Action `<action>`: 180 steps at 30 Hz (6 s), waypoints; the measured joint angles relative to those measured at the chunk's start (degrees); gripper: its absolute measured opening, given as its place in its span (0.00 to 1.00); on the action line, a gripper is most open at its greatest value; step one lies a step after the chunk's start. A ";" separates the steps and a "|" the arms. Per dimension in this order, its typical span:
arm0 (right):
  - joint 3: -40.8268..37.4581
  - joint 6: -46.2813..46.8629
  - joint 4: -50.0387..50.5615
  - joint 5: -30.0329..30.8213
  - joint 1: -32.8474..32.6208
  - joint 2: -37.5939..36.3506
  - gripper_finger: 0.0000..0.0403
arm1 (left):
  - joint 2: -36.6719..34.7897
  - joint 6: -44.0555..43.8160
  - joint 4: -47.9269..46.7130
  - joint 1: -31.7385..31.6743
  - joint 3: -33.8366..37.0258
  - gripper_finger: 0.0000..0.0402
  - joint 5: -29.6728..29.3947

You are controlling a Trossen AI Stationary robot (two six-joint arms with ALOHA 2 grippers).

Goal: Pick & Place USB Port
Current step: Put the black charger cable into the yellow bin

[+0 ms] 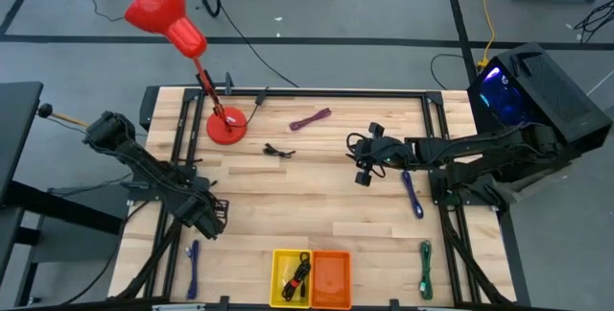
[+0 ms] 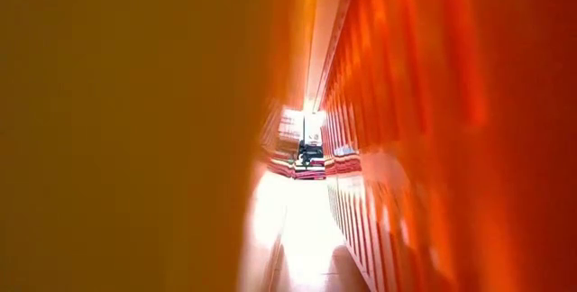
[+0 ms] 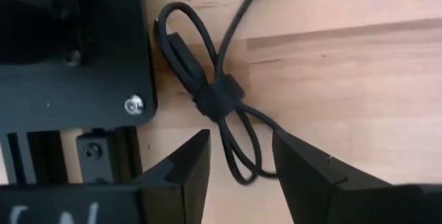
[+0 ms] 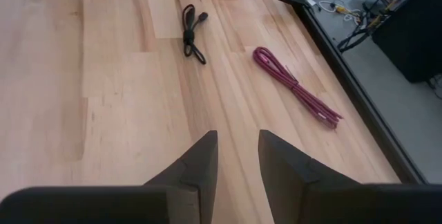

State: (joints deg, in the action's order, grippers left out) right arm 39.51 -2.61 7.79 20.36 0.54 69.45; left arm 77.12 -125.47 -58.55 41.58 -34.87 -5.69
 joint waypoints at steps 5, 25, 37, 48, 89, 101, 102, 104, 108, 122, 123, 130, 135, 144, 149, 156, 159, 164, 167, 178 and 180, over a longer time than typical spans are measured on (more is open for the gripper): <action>0.00 -0.02 0.00 0.09 0.00 0.00 0.27 | 0.02 -1.38 1.07 0.00 2.27 0.35 0.44; 0.00 -1.10 -0.04 0.12 0.04 0.00 0.27 | 0.09 4.50 6.44 -0.07 -0.99 0.01 -7.26; 0.00 -1.16 -1.07 1.66 0.05 0.04 0.27 | 0.34 29.86 -1.16 -1.88 -26.78 0.01 -30.03; 0.00 -1.96 -1.40 7.17 3.42 0.04 0.27 | 8.87 55.70 20.92 -1.26 -36.90 0.01 -32.64; 0.00 -2.34 -0.90 2.54 9.46 0.02 0.27 | 34.34 34.55 51.59 9.07 -37.34 0.01 -34.12; 0.00 -2.36 -0.93 2.51 9.46 0.02 0.27 | 34.34 34.60 51.72 9.03 -37.34 0.14 -31.54; 0.00 -2.32 -0.92 2.46 9.46 0.02 0.27 | 34.34 34.59 51.86 9.03 -37.34 0.14 -31.54; 0.00 -2.12 -0.94 1.37 9.46 0.02 0.27 | 34.34 34.60 52.15 9.03 -37.34 0.15 -31.54; 0.00 -2.10 -0.93 -0.02 9.46 0.02 0.27 | 34.32 34.64 53.18 9.03 -37.34 0.15 -31.53; 0.00 -2.16 -0.92 -0.46 9.46 0.00 0.27 | 34.29 36.11 54.10 8.76 -37.34 0.15 -30.43; 0.00 -2.16 -0.91 -0.46 9.46 0.00 0.27 | 34.29 36.13 53.77 8.72 -37.34 0.15 -30.50; 0.00 -1.95 -0.85 -0.46 9.45 0.00 0.27 | 34.27 38.02 50.96 8.69 -37.34 0.09 -30.01; 0.00 -1.95 -0.86 -0.47 9.44 0.00 0.27 | 34.27 38.03 50.76 8.48 -37.34 0.10 -30.24; 0.00 -1.95 -0.85 -0.48 9.44 0.00 0.27 | 34.25 41.05 50.82 6.28 -37.34 0.29 -30.01; 0.00 -1.95 -0.53 -0.46 9.46 0.00 0.27 | 34.25 41.09 50.82 5.81 -37.34 0.36 -27.25; 0.00 -1.08 -0.48 -1.86 9.44 0.00 0.27 | 33.88 42.43 49.97 6.01 -37.32 0.38 -31.69; 0.00 -1.07 -0.34 -1.90 9.44 0.00 0.27 | 33.35 43.67 49.80 6.26 -37.34 0.37 -33.47; -0.02 -0.90 0.12 -1.95 9.44 0.00 0.27 | 32.15 43.46 48.92 7.15 -37.25 0.37 -33.88; -0.02 -0.87 0.20 -1.95 9.44 0.00 0.27 | 31.52 42.95 47.83 7.56 -37.36 0.37 -34.84; -0.04 -0.67 0.20 -1.92 9.44 0.00 0.27 | 30.05 45.15 44.20 6.26 -37.32 0.37 -40.57; -0.04 -0.87 0.20 -1.88 9.44 0.00 0.27 | 30.05 47.80 48.10 5.79 -37.32 0.36 -38.65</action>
State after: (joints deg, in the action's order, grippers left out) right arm 39.46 -3.48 7.99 18.48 9.98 69.45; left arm 107.18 -77.67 -10.45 47.37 -72.18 -44.34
